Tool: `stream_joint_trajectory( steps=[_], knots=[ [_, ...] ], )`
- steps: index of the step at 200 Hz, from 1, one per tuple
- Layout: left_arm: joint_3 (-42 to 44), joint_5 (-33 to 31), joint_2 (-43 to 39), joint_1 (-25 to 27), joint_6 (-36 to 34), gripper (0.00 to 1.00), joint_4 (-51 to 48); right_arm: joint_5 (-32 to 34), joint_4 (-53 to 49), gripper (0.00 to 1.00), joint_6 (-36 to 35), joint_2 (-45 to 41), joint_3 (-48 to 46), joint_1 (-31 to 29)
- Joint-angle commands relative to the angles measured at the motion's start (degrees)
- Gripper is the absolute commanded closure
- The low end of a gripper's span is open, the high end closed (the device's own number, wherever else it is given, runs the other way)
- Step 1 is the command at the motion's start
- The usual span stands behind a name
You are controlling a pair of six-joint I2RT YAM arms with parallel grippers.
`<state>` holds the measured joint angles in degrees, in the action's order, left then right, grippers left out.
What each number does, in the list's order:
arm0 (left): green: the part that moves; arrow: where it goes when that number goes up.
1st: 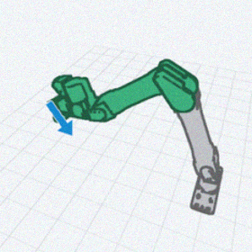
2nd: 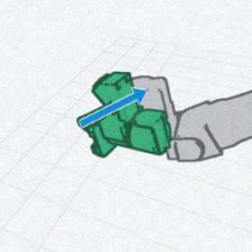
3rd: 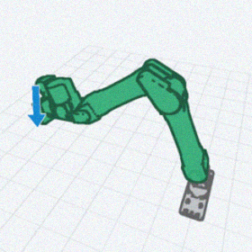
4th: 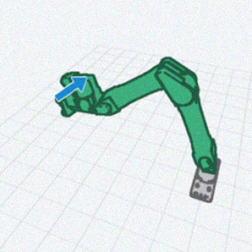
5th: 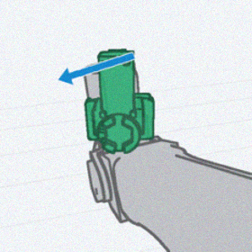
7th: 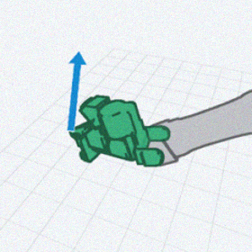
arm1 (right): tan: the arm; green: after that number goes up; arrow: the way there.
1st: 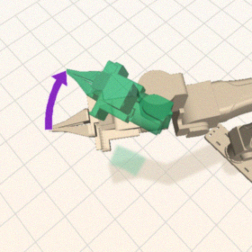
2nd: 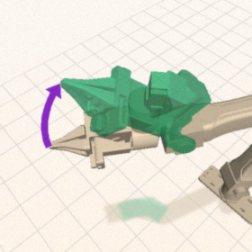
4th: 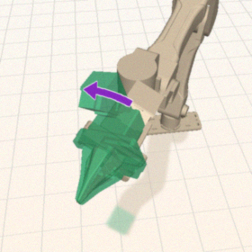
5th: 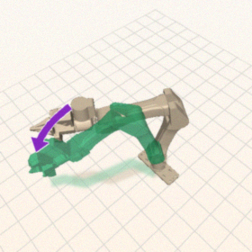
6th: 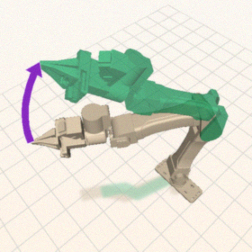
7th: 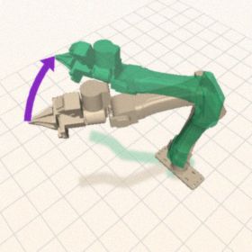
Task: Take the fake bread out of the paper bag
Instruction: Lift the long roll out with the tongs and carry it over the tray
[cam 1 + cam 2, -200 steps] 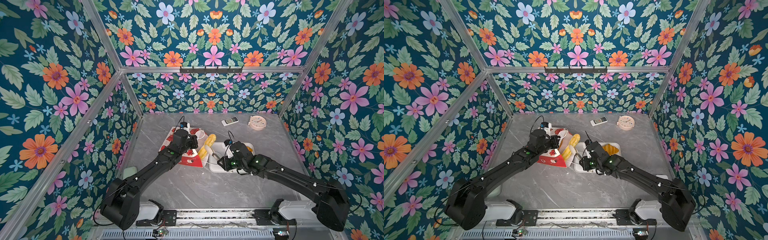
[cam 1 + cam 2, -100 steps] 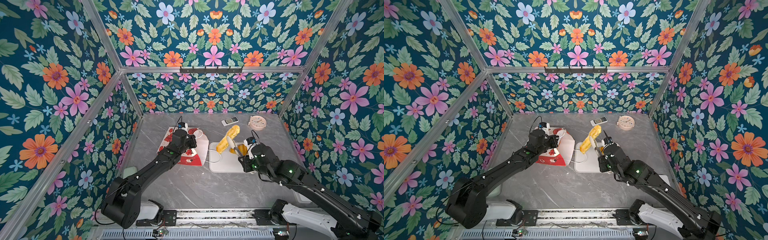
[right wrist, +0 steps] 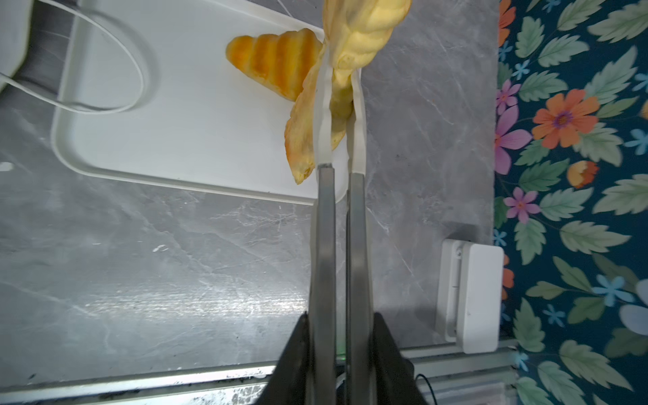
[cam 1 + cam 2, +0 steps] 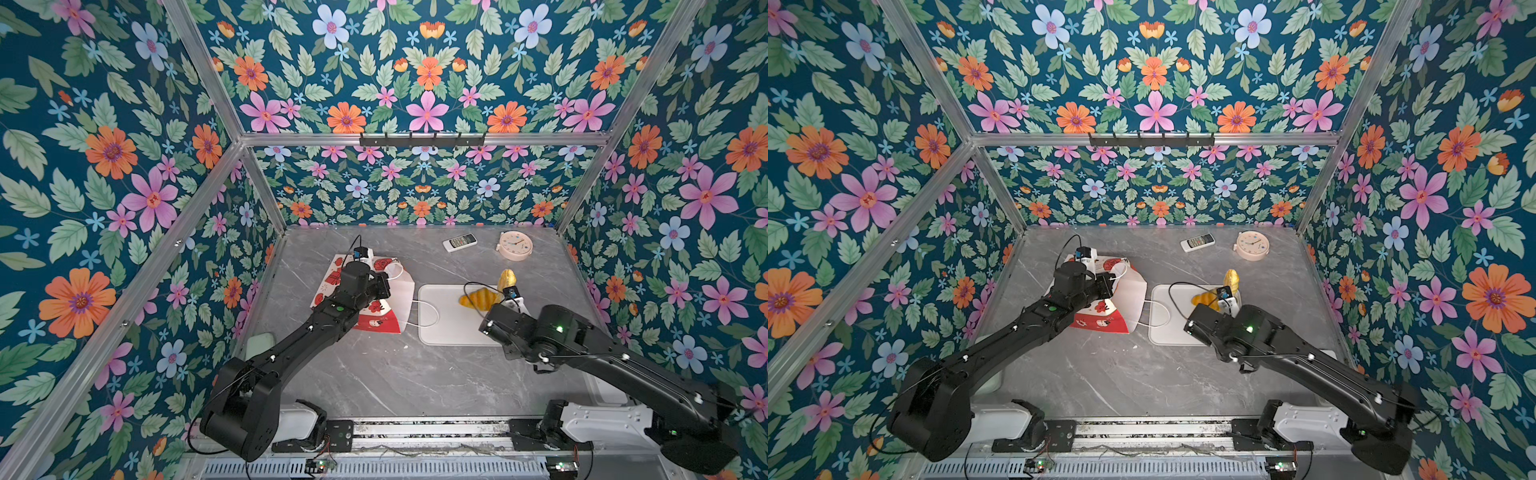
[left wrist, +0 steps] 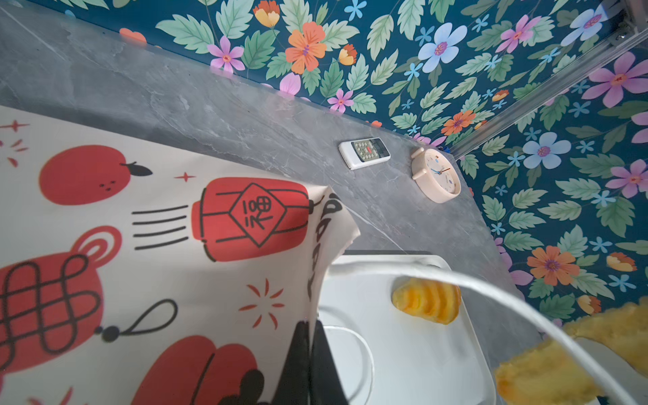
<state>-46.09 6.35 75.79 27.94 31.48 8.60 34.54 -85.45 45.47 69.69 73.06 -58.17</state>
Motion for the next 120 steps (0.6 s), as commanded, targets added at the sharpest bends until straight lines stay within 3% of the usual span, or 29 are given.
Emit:
stream_joint_trajectory(
  steps=[1,35,120],
  knots=[
    [0.9,1.2,-0.8,-0.2,-0.2,1.00,2.9,9.3,-14.2,0.77,10.3,5.8,2.2,-2.6],
    [2.8,2.2,-1.8,-0.9,0.3,1.00,4.3,10.5,-16.7,0.77,14.2,11.8,1.9,-4.7],
    [4.1,3.8,-3.5,-2.0,0.5,1.00,5.4,7.4,-9.9,0.76,16.3,22.0,-2.6,-5.6]
  ],
)
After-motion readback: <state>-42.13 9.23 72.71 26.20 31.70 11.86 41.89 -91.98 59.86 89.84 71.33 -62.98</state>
